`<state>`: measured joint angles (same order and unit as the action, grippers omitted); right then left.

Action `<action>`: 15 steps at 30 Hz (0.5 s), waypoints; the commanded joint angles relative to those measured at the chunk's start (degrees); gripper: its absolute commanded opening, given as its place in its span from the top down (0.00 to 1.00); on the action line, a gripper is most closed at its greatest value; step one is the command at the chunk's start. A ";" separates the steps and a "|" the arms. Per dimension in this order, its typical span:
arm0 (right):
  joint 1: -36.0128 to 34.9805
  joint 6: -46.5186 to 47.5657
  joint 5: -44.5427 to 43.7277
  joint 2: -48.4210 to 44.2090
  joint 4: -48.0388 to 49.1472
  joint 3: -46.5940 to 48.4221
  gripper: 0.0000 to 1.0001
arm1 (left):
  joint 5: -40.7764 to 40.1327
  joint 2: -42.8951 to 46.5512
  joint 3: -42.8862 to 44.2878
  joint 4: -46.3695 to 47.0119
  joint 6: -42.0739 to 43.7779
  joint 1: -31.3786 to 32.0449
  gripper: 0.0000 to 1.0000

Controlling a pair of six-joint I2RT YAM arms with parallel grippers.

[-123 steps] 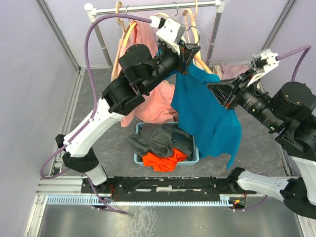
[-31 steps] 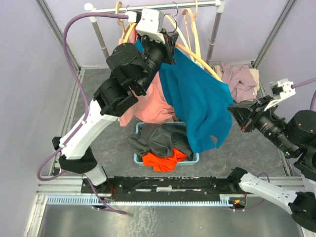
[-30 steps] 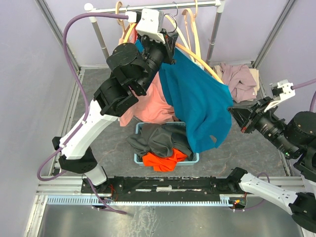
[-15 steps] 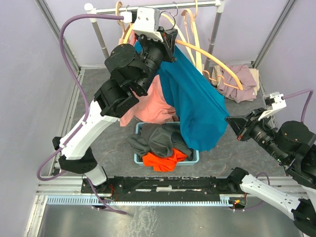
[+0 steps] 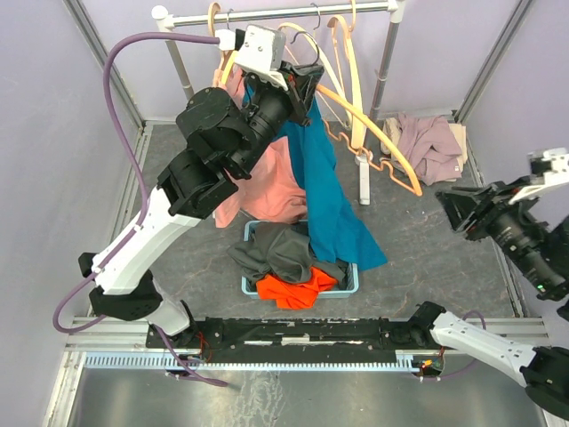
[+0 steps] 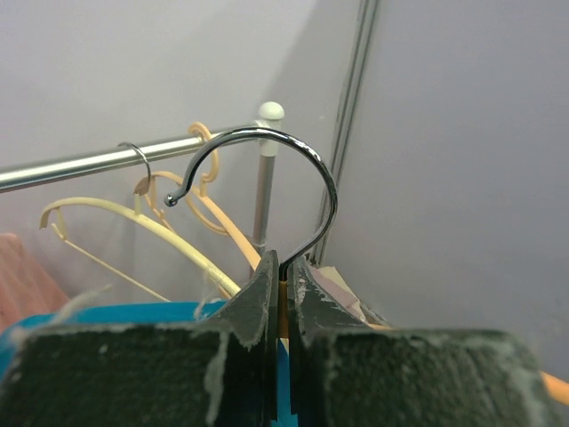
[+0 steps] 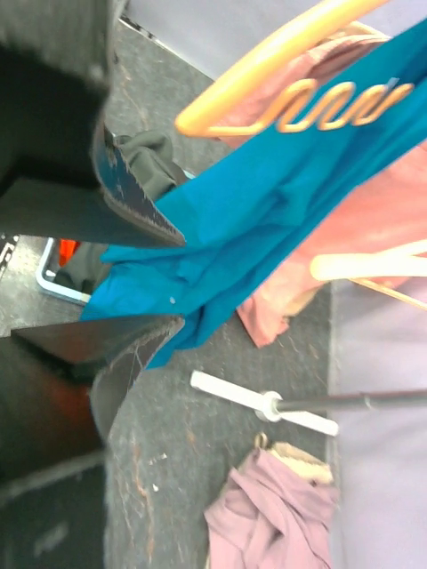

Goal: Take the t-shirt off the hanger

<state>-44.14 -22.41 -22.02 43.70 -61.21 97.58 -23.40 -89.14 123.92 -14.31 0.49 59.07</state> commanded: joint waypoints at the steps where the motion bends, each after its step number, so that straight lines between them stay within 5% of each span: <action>1: -0.07 4.29 -5.78 1.44 -0.23 6.18 0.53 | 5.17 2.58 0.00 0.51 -3.68 -0.02 0.97; 9: -0.12 8.88 8.68 15.54 -6.45 25.17 0.55 | 6.82 0.71 -0.83 -4.61 -7.71 0.08 0.97; 15: -0.12 7.45 13.95 19.85 -3.63 27.07 0.50 | 6.61 -1.19 -0.56 -7.85 -9.71 0.64 0.97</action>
<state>-44.14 -15.31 -13.85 60.77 -64.90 124.01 -17.80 -89.65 122.58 -22.76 -5.65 59.13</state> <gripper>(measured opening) 0.488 0.055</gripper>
